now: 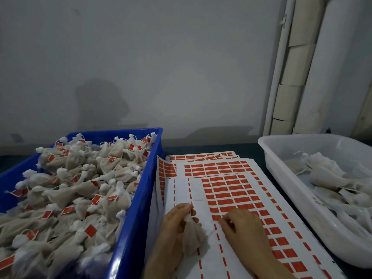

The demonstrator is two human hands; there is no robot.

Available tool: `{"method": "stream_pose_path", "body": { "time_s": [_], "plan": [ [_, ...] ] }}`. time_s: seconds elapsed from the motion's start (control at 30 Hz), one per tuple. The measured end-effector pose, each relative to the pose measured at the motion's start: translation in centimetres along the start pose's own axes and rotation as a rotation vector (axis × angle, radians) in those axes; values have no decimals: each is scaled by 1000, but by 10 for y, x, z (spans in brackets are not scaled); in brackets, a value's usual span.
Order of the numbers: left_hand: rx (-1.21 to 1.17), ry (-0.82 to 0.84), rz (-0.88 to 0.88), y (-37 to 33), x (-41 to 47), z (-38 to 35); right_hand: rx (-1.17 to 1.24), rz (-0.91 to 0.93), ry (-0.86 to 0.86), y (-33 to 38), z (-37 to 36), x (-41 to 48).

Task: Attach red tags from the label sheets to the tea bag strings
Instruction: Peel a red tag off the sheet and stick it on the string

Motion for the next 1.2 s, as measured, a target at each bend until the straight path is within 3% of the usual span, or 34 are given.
{"method": "stream_pose_path", "body": {
  "time_s": [0.13, 0.37, 0.67, 0.87, 1.03, 1.2],
  "plan": [
    [43, -27, -30, -1, 1, 0, 371, -247, -21, -27, 7, 6],
    [106, -68, -110, -1, 6, -5, 721, -386, -219, -52, 30, 6],
    [26, 46, -178, -23, 13, -27, 921, -337, -97, -29, 5, 8],
    [57, -7, -160, -10, 24, -40, 970, -336, -76, -26, -11, 26],
    [62, 0, -155, 0, 27, -42, 1109, -354, -167, -33, 0, 29],
    [81, 28, -218, -1, 27, -45, 1300, -225, -183, -20, 21, 26]
  ]
}}
Point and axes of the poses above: each hand's wrist, its own x-axis towards the middle knuckle, its own z-axis out of the back of the hand, y = z × x, the point moved 6 cm from there along x, towards the middle knuckle, and after that the axes turned 2 degrees about y, right-handed, at the moved point
